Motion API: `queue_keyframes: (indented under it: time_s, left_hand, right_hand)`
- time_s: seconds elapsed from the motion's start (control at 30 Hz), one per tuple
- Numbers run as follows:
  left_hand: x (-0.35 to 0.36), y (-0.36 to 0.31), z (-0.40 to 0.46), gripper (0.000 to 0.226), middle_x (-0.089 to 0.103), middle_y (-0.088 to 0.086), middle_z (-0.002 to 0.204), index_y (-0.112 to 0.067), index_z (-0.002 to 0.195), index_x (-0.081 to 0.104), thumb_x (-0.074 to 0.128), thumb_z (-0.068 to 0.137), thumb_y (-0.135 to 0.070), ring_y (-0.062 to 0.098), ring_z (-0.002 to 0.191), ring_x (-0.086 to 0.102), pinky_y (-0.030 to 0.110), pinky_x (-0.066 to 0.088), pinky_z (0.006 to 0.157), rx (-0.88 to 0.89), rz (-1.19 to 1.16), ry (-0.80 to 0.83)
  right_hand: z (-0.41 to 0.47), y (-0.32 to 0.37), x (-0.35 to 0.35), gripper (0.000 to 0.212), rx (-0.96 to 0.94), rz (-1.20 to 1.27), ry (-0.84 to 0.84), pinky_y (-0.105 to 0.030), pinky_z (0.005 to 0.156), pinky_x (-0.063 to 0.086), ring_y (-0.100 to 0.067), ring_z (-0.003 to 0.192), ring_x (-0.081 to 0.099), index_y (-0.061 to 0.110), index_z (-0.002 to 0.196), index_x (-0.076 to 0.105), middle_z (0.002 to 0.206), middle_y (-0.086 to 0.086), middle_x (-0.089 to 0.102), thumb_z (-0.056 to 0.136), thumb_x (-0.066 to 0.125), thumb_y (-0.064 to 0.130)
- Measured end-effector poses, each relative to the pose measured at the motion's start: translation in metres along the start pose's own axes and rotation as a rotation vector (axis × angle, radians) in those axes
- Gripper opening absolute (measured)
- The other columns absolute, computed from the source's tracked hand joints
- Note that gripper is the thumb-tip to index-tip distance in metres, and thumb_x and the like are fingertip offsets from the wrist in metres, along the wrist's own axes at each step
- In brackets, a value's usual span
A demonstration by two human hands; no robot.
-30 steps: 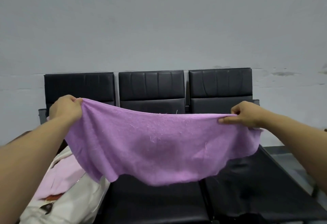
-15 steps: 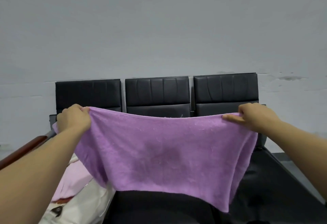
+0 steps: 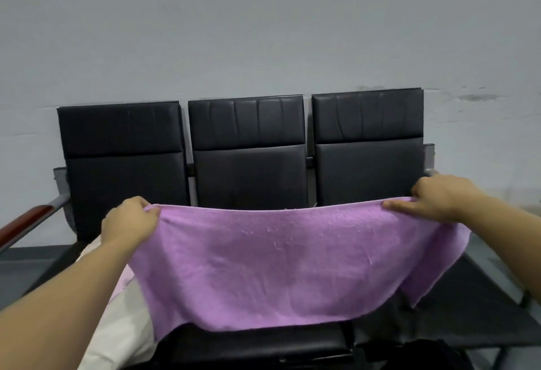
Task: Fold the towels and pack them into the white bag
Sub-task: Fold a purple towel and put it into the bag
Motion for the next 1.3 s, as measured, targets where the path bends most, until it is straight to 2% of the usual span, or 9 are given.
queue_keyframes:
  time_s: [0.2,0.3,0.37,0.5,0.67,0.8,1.03,1.2,1.3]
  left_hand:
    - [-0.005,0.0,-0.017,0.025,0.067,0.006,0.083,-0.015,0.093,0.071,0.069,0.095,-0.04,0.03,0.084,0.061,0.037,0.048,0.072,0.031,-0.051,0.065]
    - [-0.02,0.0,-0.025,0.041,0.068,0.008,0.074,-0.014,0.079,0.07,0.073,0.086,-0.055,0.027,0.073,0.062,0.033,0.045,0.06,0.087,-0.066,0.117]
    - [-0.032,0.001,-0.028,0.053,0.068,0.013,0.072,-0.009,0.072,0.07,0.073,0.081,-0.061,0.03,0.072,0.063,0.034,0.045,0.059,0.111,-0.09,0.129]
    - [-0.034,0.004,-0.025,0.062,0.068,0.017,0.073,-0.004,0.069,0.069,0.071,0.077,-0.065,0.035,0.074,0.064,0.035,0.046,0.06,0.113,-0.115,0.154]
    - [0.012,0.012,-0.011,0.057,0.057,0.007,0.059,-0.005,0.061,0.064,0.072,0.079,-0.059,0.025,0.062,0.055,0.032,0.041,0.057,0.082,-0.069,0.278]
    - [0.073,0.027,0.01,0.061,0.047,0.004,0.051,-0.01,0.051,0.049,0.075,0.081,-0.056,0.025,0.057,0.049,0.035,0.037,0.057,0.085,0.023,0.313]
    - [0.195,0.035,0.064,0.03,0.067,0.007,0.079,-0.019,0.077,0.061,0.066,0.096,-0.042,0.027,0.076,0.059,0.035,0.043,0.069,0.043,0.054,0.322]
    - [0.28,0.03,0.112,0.03,0.066,0.012,0.098,-0.021,0.089,0.065,0.058,0.098,-0.05,0.036,0.092,0.063,0.045,0.052,0.082,0.027,0.142,0.283]
    - [0.324,0.025,0.134,0.036,0.065,0.021,0.106,-0.008,0.101,0.07,0.061,0.099,-0.043,0.043,0.102,0.061,0.046,0.05,0.086,0.007,0.154,0.303]
  right_hand:
    - [-0.015,-0.017,0.008,0.092,0.032,0.067,0.032,-0.031,0.065,0.046,-0.013,0.071,0.062,0.019,0.069,0.066,0.079,0.002,0.067,0.063,0.019,0.099]
    - [-0.019,-0.032,0.007,0.107,0.057,0.064,0.011,-0.035,0.079,0.051,-0.016,0.086,0.063,0.015,0.089,0.073,0.098,0.0,0.07,0.06,0.019,0.104]
    - [-0.017,-0.042,0.008,0.111,0.05,0.082,0.015,-0.036,0.082,0.054,-0.014,0.082,0.064,0.018,0.078,0.076,0.123,0.001,0.068,0.053,0.018,0.109]
    - [-0.008,-0.049,0.014,0.109,0.047,0.089,0.035,-0.035,0.078,0.055,-0.013,0.077,0.066,0.021,0.064,0.074,0.132,0.004,0.065,0.047,0.016,0.112]
    - [0.012,-0.024,0.041,0.094,0.087,0.056,0.166,-0.031,0.071,0.049,-0.011,0.073,0.062,0.023,0.071,0.069,0.082,0.004,0.069,0.058,0.022,0.103]
    - [0.049,-0.003,0.096,0.098,0.104,0.038,0.192,-0.031,0.07,0.056,-0.011,0.068,0.063,0.028,0.079,0.068,0.075,0.008,0.067,0.054,0.019,0.108]
    - [0.135,0.031,0.216,0.079,0.16,0.07,0.279,-0.033,0.07,0.051,-0.014,0.076,0.059,0.026,0.096,0.059,0.086,0.005,0.062,0.07,0.034,0.096]
    - [0.197,0.045,0.284,0.064,0.106,0.065,0.209,-0.037,0.074,0.049,-0.021,0.095,0.058,0.022,0.092,0.05,0.099,0.0,0.064,0.084,0.036,0.084]
    - [0.229,0.05,0.317,0.057,0.095,0.061,0.175,-0.041,0.084,0.05,-0.028,0.109,0.056,0.018,0.097,0.051,0.108,-0.006,0.064,0.091,0.04,0.074]
Point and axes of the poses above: each hand's wrist, its own z-axis towards the middle knuckle, its own x-axis out of the palm, y = z × x, the point moved 4 cm from there along z, towards the middle knuckle
